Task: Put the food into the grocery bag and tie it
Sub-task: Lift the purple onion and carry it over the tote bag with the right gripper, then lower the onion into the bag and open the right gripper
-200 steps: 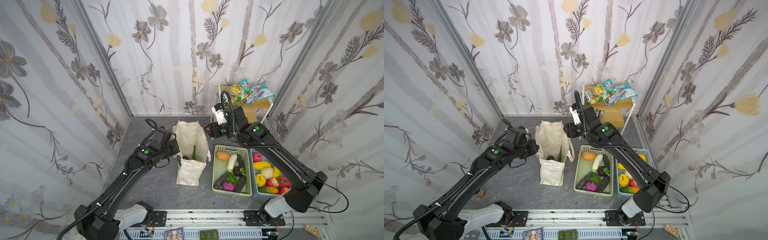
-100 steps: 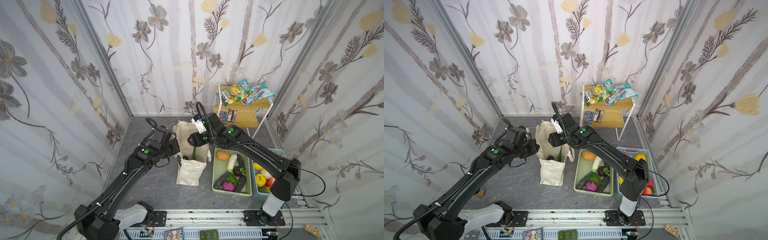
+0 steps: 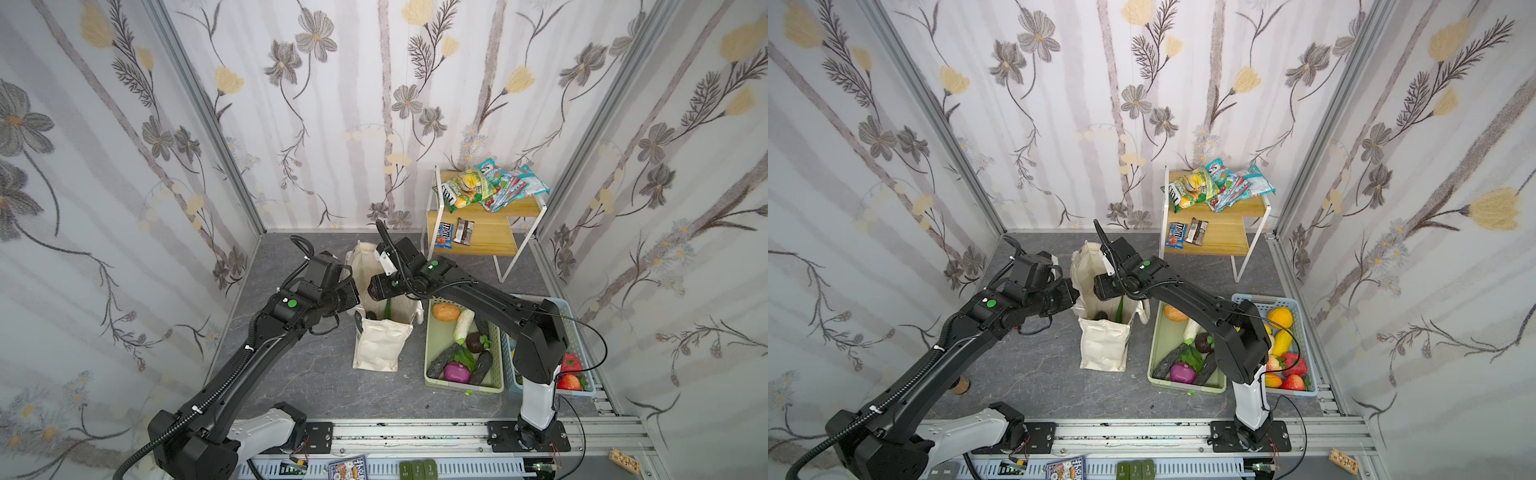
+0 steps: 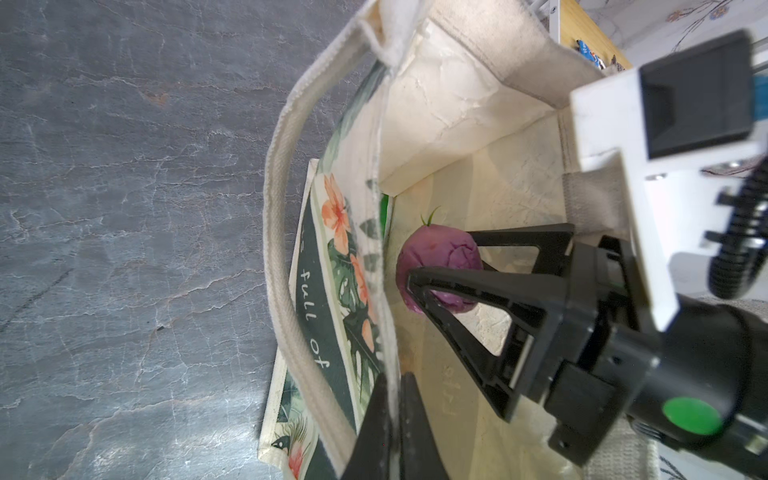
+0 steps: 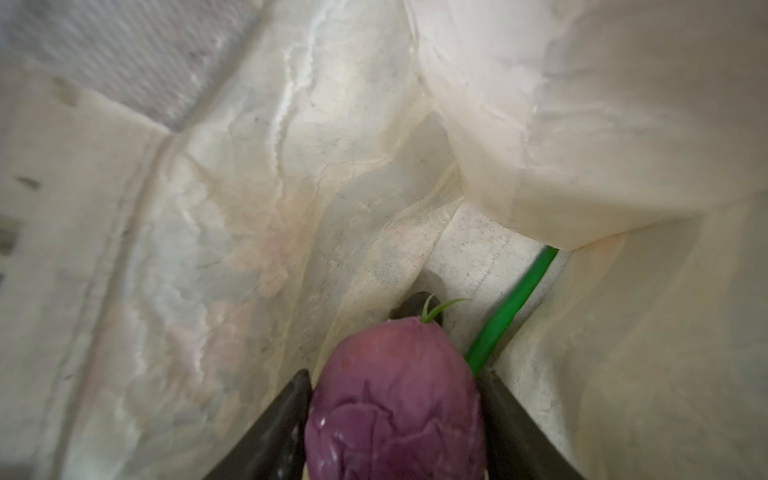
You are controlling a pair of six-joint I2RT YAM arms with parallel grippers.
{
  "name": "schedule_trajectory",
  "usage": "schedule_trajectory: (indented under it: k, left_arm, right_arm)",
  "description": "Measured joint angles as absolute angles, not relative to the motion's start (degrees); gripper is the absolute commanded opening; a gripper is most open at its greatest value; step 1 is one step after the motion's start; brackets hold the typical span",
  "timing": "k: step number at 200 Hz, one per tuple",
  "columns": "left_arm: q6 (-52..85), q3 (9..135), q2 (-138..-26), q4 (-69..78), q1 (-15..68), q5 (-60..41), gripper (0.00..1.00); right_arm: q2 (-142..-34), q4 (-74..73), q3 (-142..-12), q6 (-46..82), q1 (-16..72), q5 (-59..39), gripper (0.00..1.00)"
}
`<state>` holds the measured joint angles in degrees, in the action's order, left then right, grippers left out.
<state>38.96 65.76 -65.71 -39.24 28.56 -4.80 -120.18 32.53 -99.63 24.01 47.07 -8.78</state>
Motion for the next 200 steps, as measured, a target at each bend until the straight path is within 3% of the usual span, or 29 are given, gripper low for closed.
schedule_trajectory:
  k: [117,176,183,200]
  left_arm:
    - [38.54,65.1,-64.82,-39.18,28.56,-5.58,0.0]
    - [38.57,64.49,-64.47,-38.98,28.56,-5.56,0.0]
    - [38.57,64.47,-64.47,-38.94,28.56,-5.56,0.0]
    - [38.57,64.42,-64.47,-38.87,28.56,-5.56,0.0]
  right_arm:
    - [-127.61,27.9,-97.36,27.2,47.03,-6.72,0.65]
    - [-128.29,27.64,-96.71,27.59,47.03,-7.14,0.78]
    - [-128.09,27.66,-96.68,27.59,47.03,-7.2,0.92]
    - [-126.85,27.68,-96.68,27.86,47.03,-7.66,0.94]
